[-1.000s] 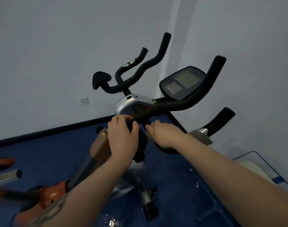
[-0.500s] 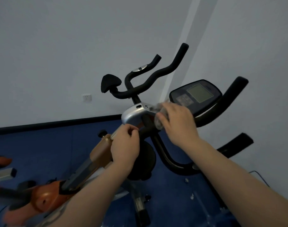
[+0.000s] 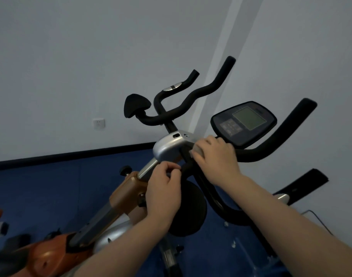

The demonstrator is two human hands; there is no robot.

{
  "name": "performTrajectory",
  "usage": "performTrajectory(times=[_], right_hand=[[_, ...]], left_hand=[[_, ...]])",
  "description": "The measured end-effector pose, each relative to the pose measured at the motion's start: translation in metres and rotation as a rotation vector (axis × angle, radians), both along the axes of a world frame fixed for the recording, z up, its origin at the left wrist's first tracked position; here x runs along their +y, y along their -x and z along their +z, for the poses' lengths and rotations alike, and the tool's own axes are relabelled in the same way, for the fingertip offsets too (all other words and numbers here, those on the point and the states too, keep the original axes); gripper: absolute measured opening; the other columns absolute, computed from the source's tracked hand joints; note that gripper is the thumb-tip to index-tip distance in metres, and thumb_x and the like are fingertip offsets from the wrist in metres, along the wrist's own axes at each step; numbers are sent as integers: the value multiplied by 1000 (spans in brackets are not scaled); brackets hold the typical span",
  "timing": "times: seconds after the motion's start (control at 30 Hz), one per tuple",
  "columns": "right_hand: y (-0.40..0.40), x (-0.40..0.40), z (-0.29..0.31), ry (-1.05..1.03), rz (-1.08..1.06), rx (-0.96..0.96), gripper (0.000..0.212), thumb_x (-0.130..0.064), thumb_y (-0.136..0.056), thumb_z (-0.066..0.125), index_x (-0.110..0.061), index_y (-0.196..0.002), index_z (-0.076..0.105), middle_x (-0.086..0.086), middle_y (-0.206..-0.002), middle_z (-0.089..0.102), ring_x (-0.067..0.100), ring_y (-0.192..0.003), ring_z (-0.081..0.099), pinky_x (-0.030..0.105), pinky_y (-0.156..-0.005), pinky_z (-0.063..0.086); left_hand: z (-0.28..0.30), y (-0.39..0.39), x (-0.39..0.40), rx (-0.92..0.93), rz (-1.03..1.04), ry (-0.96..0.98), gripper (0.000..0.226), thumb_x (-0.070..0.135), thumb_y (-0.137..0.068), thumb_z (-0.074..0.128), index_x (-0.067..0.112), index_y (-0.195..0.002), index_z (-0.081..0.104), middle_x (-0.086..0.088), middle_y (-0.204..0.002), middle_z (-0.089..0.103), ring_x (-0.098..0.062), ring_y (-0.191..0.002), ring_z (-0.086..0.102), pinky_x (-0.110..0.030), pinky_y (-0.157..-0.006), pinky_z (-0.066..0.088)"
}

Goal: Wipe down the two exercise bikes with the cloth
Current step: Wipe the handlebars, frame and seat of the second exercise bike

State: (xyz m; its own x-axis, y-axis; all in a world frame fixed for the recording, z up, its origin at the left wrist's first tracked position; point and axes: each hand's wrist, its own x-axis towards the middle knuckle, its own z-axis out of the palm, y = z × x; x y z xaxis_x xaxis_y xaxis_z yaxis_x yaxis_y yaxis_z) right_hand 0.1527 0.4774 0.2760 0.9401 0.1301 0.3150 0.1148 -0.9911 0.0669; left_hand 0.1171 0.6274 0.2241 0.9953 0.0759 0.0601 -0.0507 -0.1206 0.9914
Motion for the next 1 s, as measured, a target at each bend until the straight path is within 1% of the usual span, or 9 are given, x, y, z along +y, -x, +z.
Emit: performTrajectory(times=[0.07, 0.17, 0.23, 0.33, 0.47, 0.63, 0.8, 0.9, 1.0], right_hand=[[-8, 1, 6, -113, 60, 110, 25, -43, -97, 46, -23, -111, 52, -1, -111, 54, 18, -95, 52, 34, -77, 41], [-36, 6, 20, -355, -115, 204, 29, -35, -96, 55, -17, -112, 39, 6, -116, 47, 20, -83, 52, 34, -66, 39], [-44, 24, 16, -215, -192, 180, 31, -34, -97, 53, -14, -117, 40, 8, -118, 49, 28, -90, 58, 35, -67, 39], [-26, 30, 9, 11, 9, 174, 32, -36, -96, 51, -16, -121, 48, 4, -115, 52, 28, -97, 59, 31, -68, 34], [-28, 1, 47, -149, 188, 552, 19, -36, -90, 60, -23, -102, 67, -5, -100, 58, 15, -91, 57, 34, -79, 47], [-35, 25, 23, -83, 156, 268, 20, -27, -90, 60, -22, -108, 64, -1, -110, 53, 19, -98, 55, 39, -84, 48], [-41, -5, 63, -193, 153, 718, 9, -22, -85, 65, -27, -91, 70, -7, -99, 64, 13, -95, 59, 33, -83, 47], [-54, 7, 62, -257, 107, 572, 9, -21, -88, 63, -28, -83, 66, -10, -90, 62, 13, -90, 58, 24, -73, 43], [-32, 20, 31, -159, 306, 513, 13, -21, -90, 55, -25, -89, 67, -13, -94, 57, 11, -98, 48, 30, -83, 41]], left_hand=[[4, -6, 3, 30, -94, -70, 13, 25, -90, 52, 37, -90, 57, 10, -87, 61, -3, -73, 58, -30, -64, 46], [16, -29, 2, 43, -261, -390, 10, 29, -89, 54, 28, -98, 52, 1, -98, 58, -12, -81, 58, -34, -68, 46], [24, -39, -1, 76, -323, -487, 14, 32, -88, 55, 24, -99, 53, 0, -98, 59, -16, -83, 59, -34, -68, 45], [21, -38, 0, 69, -333, -494, 11, 36, -87, 57, 28, -91, 52, 6, -87, 61, -11, -75, 58, -30, -60, 41], [15, -32, 6, 4, -299, -454, 9, 36, -87, 55, 33, -95, 52, 8, -80, 58, -9, -71, 57, -29, -58, 40], [15, -31, 5, -22, -299, -447, 7, 33, -88, 53, 33, -94, 53, 8, -78, 58, -4, -69, 55, -26, -54, 37], [15, -30, 8, -27, -311, -454, 12, 34, -88, 52, 32, -100, 55, 7, -84, 60, -5, -69, 57, -25, -53, 37], [15, -29, 8, -24, -308, -447, 12, 34, -88, 52, 34, -100, 55, 9, -86, 61, -6, -70, 58, -27, -56, 40], [15, -29, 9, -43, -304, -452, 13, 33, -87, 51, 31, -98, 56, 8, -87, 61, -8, -74, 58, -31, -62, 46]])
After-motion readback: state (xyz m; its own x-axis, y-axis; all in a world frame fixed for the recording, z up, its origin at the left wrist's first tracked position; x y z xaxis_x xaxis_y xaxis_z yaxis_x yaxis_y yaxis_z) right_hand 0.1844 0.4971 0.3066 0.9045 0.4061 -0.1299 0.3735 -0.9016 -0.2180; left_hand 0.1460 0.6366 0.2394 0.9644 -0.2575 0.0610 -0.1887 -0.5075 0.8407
